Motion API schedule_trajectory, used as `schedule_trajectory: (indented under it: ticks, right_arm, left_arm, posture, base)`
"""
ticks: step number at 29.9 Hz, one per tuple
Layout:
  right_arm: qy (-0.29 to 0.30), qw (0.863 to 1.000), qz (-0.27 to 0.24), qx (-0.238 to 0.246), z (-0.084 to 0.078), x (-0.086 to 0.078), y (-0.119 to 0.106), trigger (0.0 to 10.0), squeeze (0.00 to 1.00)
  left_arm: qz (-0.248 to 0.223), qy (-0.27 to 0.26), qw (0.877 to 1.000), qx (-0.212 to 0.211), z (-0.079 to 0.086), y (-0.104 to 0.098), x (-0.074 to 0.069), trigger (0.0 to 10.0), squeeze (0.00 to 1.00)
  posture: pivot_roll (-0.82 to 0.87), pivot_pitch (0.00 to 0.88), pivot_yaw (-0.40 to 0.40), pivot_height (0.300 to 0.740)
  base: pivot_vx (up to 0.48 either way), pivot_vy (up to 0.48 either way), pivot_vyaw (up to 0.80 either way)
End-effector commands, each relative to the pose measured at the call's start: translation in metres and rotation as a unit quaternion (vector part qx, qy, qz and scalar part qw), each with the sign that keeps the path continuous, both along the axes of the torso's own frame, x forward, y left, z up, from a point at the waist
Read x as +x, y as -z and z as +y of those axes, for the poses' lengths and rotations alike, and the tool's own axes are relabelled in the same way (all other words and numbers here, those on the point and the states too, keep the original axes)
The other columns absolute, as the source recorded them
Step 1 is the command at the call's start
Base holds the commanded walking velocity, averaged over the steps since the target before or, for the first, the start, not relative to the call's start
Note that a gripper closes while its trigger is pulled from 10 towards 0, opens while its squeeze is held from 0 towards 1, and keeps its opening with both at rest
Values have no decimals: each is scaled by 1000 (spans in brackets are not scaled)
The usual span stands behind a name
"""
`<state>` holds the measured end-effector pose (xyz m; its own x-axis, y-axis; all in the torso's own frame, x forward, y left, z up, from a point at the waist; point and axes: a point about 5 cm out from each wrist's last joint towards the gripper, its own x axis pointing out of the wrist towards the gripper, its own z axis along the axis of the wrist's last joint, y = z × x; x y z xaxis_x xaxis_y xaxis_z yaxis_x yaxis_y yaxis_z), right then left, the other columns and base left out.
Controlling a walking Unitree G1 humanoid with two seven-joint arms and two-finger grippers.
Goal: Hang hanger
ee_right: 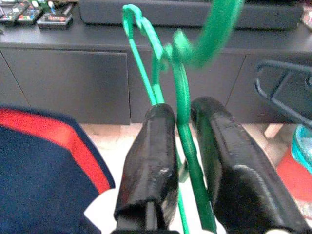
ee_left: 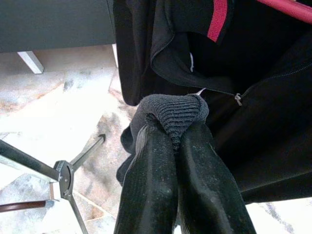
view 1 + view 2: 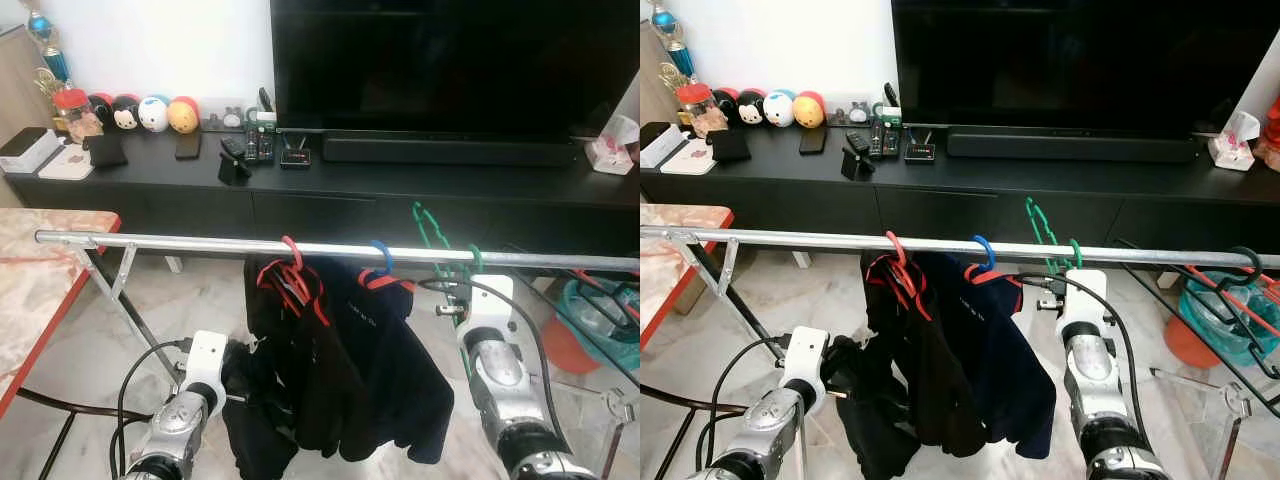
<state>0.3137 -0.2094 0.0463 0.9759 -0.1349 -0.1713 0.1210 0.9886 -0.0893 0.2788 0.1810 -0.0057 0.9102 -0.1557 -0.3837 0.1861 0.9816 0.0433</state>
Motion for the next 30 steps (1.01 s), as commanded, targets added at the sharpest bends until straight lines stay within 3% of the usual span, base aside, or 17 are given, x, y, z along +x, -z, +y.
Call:
schedule_trajectory:
  ticks: [1, 14, 27, 29, 30]
  right_arm:
    - [12, 1000, -2, 8, -2, -1, 0, 10000, 1000]
    - [21, 997, -68, 13, -2, -3, -12, 10000, 996]
    - [16, 996, -89, 11, 3, -11, -12, 10000, 961]
    - [9, 995, -99, 3, 5, -19, -10, 10000, 0]
    - [7, 995, -102, 2, 6, -21, -10, 10000, 0]
  left_arm:
    - [3, 2, 1000, 3, 0, 0, 0, 10000, 0]
    - [4, 5, 1000, 2, -2, 1, -1, 10000, 0]
    - [3, 8, 1000, 3, -2, 1, -1, 10000, 0]
    - [4, 9, 1000, 4, -3, 1, -1, 10000, 0]
    - [4, 9, 1000, 3, -3, 2, -1, 10000, 0]
  posture:
    - [82, 0, -10, 740]
    - [82, 0, -9, 740]
    - [81, 0, -10, 740]
    - [79, 0, -11, 740]
    - [79, 0, -11, 740]
  base:
    - [0, 0, 0]
    - [0, 0, 0]
    - [0, 0, 0]
    - [0, 0, 0]
    - [0, 0, 0]
